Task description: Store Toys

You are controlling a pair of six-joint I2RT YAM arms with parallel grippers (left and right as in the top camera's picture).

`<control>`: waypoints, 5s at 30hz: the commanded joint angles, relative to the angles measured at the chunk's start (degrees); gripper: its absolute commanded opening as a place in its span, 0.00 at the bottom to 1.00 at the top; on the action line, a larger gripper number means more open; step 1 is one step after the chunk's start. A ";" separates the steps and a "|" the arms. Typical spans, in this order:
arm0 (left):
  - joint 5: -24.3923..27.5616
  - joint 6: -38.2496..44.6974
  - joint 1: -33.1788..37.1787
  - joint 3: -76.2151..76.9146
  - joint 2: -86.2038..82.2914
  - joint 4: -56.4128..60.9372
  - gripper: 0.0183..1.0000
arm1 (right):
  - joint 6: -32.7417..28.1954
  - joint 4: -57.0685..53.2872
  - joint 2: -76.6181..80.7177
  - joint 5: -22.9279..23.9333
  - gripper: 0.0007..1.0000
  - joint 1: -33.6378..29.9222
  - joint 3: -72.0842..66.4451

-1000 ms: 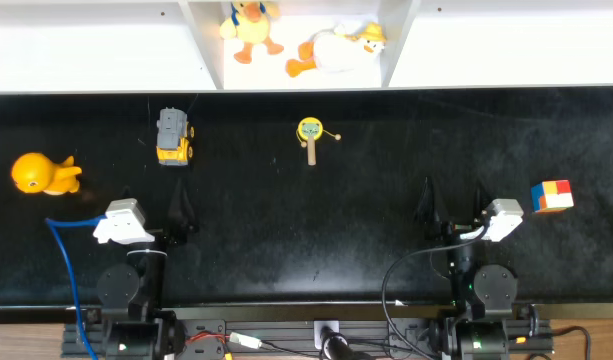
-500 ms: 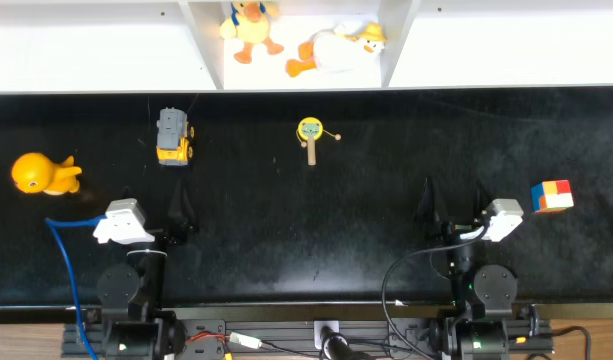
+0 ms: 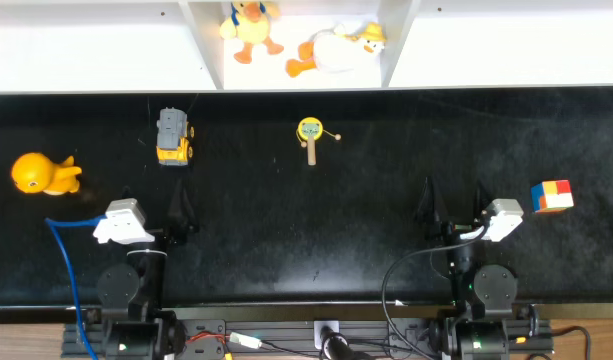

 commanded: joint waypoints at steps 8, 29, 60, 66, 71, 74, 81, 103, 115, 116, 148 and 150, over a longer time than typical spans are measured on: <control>0.15 1.09 -0.31 -0.20 -0.68 -0.02 1.00 | -0.20 0.28 -0.50 0.28 1.00 0.39 -0.76; 0.15 1.09 -0.31 -0.20 -0.68 -0.02 1.00 | -0.20 0.28 -0.50 0.28 1.00 0.39 -0.76; -10.86 3.93 -0.31 10.19 1.05 -7.39 1.00 | -0.20 0.28 -0.50 0.28 1.00 0.39 -0.76; -20.72 3.91 -0.31 28.15 12.39 -20.50 1.00 | -0.20 0.28 -0.50 0.28 1.00 0.39 -0.76; -24.00 3.89 0.68 44.11 27.32 -31.01 1.00 | -0.20 0.31 -0.50 0.28 0.99 0.39 -0.76; -22.10 3.96 3.65 53.33 36.72 -36.33 1.00 | -0.20 0.31 -0.50 0.28 1.00 0.39 -0.76; -10.21 10.51 15.80 68.35 54.55 -43.85 1.00 | -0.20 0.31 -0.50 0.28 1.00 0.39 -0.76; -4.66 19.26 31.23 67.38 64.96 -45.42 0.99 | -0.20 0.28 -0.50 0.28 1.00 0.39 -0.76; 14.75 32.41 50.12 62.05 63.17 -41.40 1.00 | -0.20 0.28 -0.50 0.28 1.00 0.39 -0.76; 15.85 32.94 50.49 60.54 63.17 -40.22 1.00 | -0.20 0.28 -0.50 0.28 1.00 0.39 -0.76; 24.24 44.89 50.56 41.62 77.96 -8.41 0.99 | -0.20 0.28 -0.50 0.28 1.00 0.39 -0.76; 26.82 44.87 50.56 41.62 79.56 -6.56 1.00 | -0.20 0.31 -0.50 0.28 1.00 0.39 -0.76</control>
